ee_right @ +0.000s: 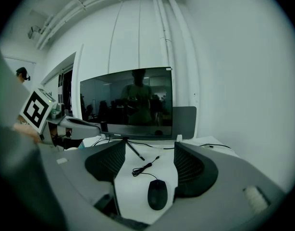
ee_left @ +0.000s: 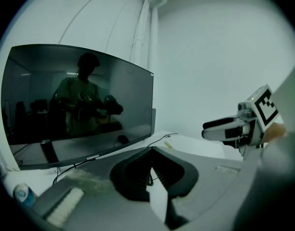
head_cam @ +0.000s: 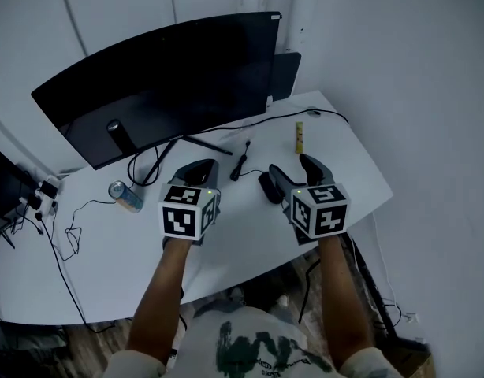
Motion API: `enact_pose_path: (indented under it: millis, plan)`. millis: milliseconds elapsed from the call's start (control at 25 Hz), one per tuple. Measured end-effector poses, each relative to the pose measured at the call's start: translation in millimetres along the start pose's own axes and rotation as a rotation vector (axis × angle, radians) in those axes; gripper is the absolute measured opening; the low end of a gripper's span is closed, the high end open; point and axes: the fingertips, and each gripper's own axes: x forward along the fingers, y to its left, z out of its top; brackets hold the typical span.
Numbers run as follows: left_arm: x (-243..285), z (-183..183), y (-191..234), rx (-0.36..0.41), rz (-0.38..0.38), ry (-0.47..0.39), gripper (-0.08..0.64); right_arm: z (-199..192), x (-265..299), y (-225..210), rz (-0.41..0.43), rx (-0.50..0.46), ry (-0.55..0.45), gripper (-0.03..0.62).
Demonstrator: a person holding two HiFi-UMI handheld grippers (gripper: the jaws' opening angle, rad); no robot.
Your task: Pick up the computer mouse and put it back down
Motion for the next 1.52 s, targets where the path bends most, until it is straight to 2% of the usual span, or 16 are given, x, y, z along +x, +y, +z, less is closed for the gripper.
enact_pose_path:
  millis: [280,720,1080,1520]
  plan:
    - [5.0,7.8,-9.1,-0.025,0.109,-0.037,0.002,0.4,8.5,-22.1,0.091,-0.016,0.008,0.302]
    - [13.6,-1.2,-17.6,-0.055,0.232,-0.017,0.002,-26.1,27.2,-39.4,0.209,-0.045,0.089,0.302]
    - [28.6,-27.0,-19.4,-0.078,0.227,0.023,0.002,-64.6,50.9,-37.1,0.235,-0.033,0.184,0.304]
    - [56.2,-63.5,-6.9,-0.108,0.171,0.069,0.002,-124.5,89.0,-32.6,0.206,-0.026,0.312,0.333]
